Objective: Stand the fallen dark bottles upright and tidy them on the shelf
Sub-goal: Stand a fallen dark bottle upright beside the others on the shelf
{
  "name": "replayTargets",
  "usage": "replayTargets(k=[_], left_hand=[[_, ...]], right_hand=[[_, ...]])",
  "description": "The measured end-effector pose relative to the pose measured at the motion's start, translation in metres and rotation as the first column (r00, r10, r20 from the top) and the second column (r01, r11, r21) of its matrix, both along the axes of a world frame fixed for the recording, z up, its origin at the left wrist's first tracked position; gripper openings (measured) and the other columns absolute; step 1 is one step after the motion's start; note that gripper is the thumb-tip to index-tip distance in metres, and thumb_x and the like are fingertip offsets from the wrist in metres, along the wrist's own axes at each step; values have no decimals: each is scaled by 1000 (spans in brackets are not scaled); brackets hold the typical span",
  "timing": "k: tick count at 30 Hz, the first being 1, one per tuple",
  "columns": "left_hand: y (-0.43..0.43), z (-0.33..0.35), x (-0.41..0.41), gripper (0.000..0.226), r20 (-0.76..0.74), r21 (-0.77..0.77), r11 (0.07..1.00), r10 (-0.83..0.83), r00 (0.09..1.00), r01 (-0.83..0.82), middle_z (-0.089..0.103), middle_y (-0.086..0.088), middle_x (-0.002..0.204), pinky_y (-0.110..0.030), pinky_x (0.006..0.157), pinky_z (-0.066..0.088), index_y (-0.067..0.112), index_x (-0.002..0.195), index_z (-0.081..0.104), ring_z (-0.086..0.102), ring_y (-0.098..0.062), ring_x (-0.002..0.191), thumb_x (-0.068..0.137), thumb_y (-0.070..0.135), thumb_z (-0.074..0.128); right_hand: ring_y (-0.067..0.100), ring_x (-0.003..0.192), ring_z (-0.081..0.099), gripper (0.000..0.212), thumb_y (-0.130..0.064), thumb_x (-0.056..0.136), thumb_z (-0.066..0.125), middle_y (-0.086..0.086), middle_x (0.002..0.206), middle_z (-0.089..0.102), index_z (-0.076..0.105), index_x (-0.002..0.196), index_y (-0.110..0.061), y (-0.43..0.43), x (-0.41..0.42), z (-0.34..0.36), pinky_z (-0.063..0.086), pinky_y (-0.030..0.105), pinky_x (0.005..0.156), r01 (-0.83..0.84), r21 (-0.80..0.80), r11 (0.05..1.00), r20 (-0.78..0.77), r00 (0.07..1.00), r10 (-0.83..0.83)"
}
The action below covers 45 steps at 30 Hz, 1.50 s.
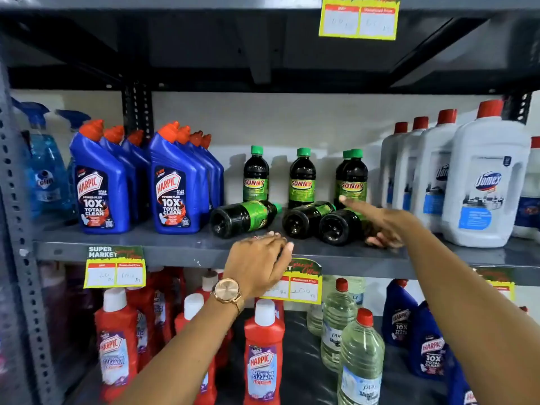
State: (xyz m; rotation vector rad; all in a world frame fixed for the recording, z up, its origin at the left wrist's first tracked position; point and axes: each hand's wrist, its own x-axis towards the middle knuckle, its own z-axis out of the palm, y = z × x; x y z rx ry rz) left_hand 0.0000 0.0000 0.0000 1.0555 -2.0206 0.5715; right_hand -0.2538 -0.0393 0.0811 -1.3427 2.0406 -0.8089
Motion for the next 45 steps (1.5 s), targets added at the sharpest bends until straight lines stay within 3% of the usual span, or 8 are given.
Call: replayTargets(k=[6, 10, 18, 27, 32, 37, 42, 45], left_hand=[[-17, -12, -6, 41, 32, -147, 981, 132, 991, -126, 74, -8, 104, -32, 84, 56, 9, 98, 75, 66, -22, 106, 88, 26, 39], [-17, -11, -6, 40, 13, -184, 973, 143, 990, -139, 77, -7, 86, -31, 66, 58, 9, 83, 76, 72, -20, 85, 88, 24, 39], [-15, -3, -5, 44, -4, -110, 982, 157, 988, -157, 62, 1, 50, -25, 41, 37, 15, 53, 57, 57, -22, 44, 89, 28, 36], [-21, 9, 0, 50, 4, -33, 990, 139, 990, -139, 40, 4, 40, -25, 42, 35, 17, 46, 37, 44, -21, 38, 92, 39, 35], [-31, 23, 10, 56, 123, -32, 994, 106, 987, -103, 32, 6, 42, -27, 46, 34, 19, 44, 28, 42, -20, 43, 94, 43, 34], [-31, 22, 16, 58, 140, -27, 998, 64, 988, -61, 35, 6, 41, -29, 45, 38, 19, 44, 27, 43, -18, 42, 96, 43, 34], [-31, 16, 13, 52, 98, -29, 996, 84, 992, -82, 53, 2, 53, -30, 47, 37, 19, 51, 40, 51, -21, 50, 97, 42, 28], [-28, 14, 13, 56, 91, -53, 993, 111, 990, -106, 45, 3, 45, -28, 44, 31, 19, 45, 33, 44, -20, 42, 97, 40, 32]], right_hand=[[17, 50, 69, 92, -78, 37, 71, 7, 95, 70, 62, 104, -15, -24, -4, -18, 54, 22, 46, 58, -171, 984, 216, 976, -20], [25, 60, 74, 88, -85, 36, 62, 6, 70, 75, 67, 85, -12, -22, -4, -35, 58, 41, 83, 201, -349, 915, 204, 970, -135], [25, 62, 51, 66, -75, 66, 59, 3, 58, 51, 42, 53, -12, -10, 1, -35, 39, 34, 63, 220, -694, 685, 156, 975, -156], [32, 103, 57, 78, -55, 72, 74, 15, 113, 59, 45, 124, -5, -12, 2, -35, 49, 44, 90, 126, -721, 682, 21, 987, -160], [24, 99, 58, 74, -35, 67, 79, 6, 106, 61, 46, 126, -3, -14, 0, -33, 44, 32, 81, 133, -643, 754, 151, 987, -46], [29, 94, 64, 11, -13, 65, 70, 3, 78, 69, 69, 76, -11, -18, -3, -38, 43, 25, 62, 86, -621, 779, 137, 991, 0], [31, 107, 60, 70, -35, 63, 87, 13, 112, 65, 57, 118, -4, -21, -4, -39, 52, 39, 89, 98, -605, 790, 11, 993, -115], [32, 107, 60, 67, -29, 63, 85, 15, 112, 65, 56, 118, -3, -24, -2, -37, 51, 36, 87, 76, -598, 798, 13, 996, -85]])
